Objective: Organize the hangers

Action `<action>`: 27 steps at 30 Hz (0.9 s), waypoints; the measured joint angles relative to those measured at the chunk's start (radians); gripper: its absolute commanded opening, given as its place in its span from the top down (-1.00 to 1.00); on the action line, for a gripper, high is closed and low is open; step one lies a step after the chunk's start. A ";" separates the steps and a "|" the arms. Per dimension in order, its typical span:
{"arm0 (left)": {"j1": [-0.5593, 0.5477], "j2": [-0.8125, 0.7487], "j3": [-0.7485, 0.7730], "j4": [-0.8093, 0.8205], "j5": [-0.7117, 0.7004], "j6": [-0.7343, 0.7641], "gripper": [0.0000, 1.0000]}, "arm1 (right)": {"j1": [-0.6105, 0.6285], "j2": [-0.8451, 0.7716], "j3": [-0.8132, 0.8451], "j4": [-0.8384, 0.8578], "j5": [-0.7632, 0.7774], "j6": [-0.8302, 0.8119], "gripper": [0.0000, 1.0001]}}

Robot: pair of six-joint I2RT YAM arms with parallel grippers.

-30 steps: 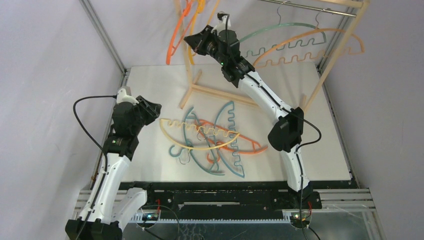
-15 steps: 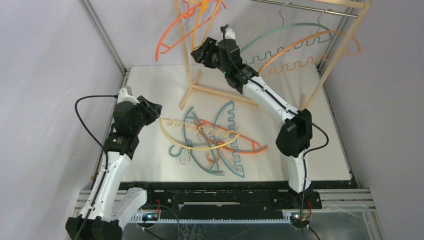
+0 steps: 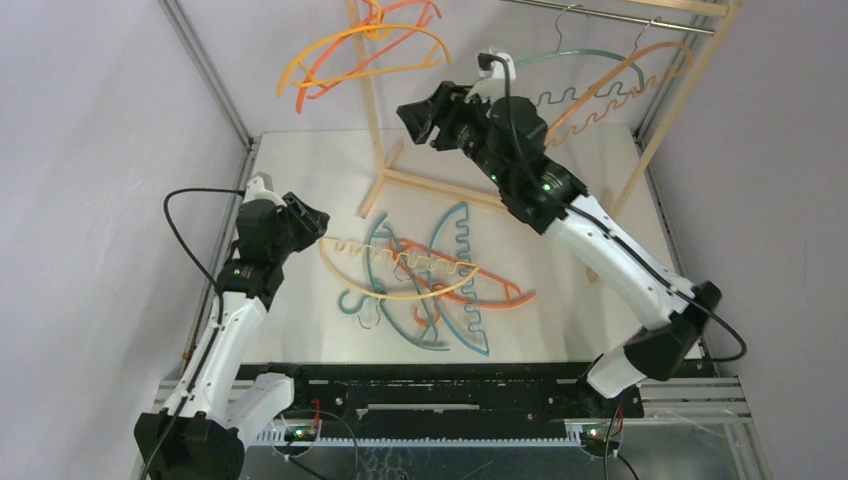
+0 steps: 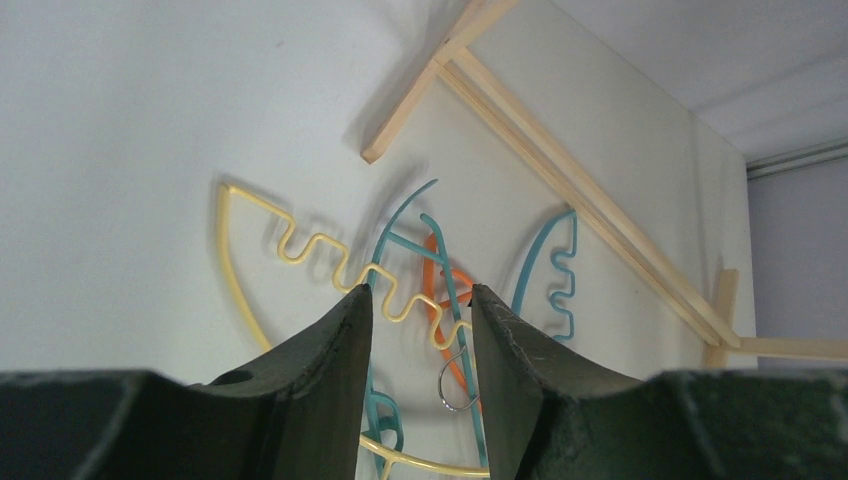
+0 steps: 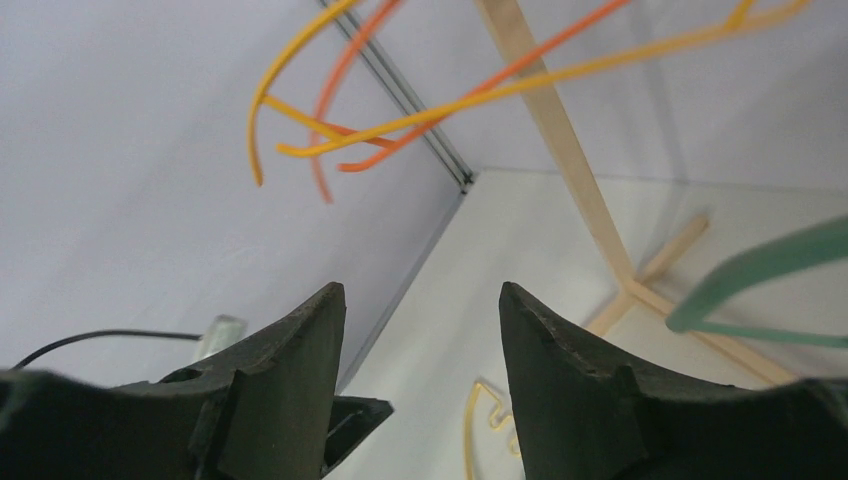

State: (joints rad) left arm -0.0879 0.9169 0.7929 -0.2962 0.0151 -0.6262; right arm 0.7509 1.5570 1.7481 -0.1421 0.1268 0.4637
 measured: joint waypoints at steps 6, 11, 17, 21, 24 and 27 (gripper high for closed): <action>0.001 0.032 -0.019 0.007 0.030 -0.031 0.00 | 0.043 -0.137 -0.065 0.005 0.004 -0.129 -0.37; 0.001 0.037 -0.057 -0.028 0.041 -0.077 0.05 | 0.042 -0.203 -0.071 -0.082 -0.101 -0.212 -0.37; 0.001 0.000 -0.175 -0.128 0.032 -0.154 0.10 | 0.043 -0.274 -0.148 -0.239 -0.295 -0.262 -0.36; 0.001 -0.034 -0.240 -0.163 0.025 -0.224 0.11 | 0.048 -0.267 -0.171 -0.384 -0.440 -0.330 -0.35; 0.001 -0.038 -0.270 -0.164 0.022 -0.270 0.12 | 0.053 -0.225 -0.170 -0.484 -0.528 -0.398 -0.31; 0.001 -0.035 -0.275 -0.161 0.020 -0.303 0.12 | 0.074 -0.151 -0.176 -0.568 -0.567 -0.470 -0.33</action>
State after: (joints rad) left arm -0.0872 0.8818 0.5175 -0.4572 0.0349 -0.9291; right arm 0.8246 1.4063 1.5723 -0.7105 -0.4404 -0.0059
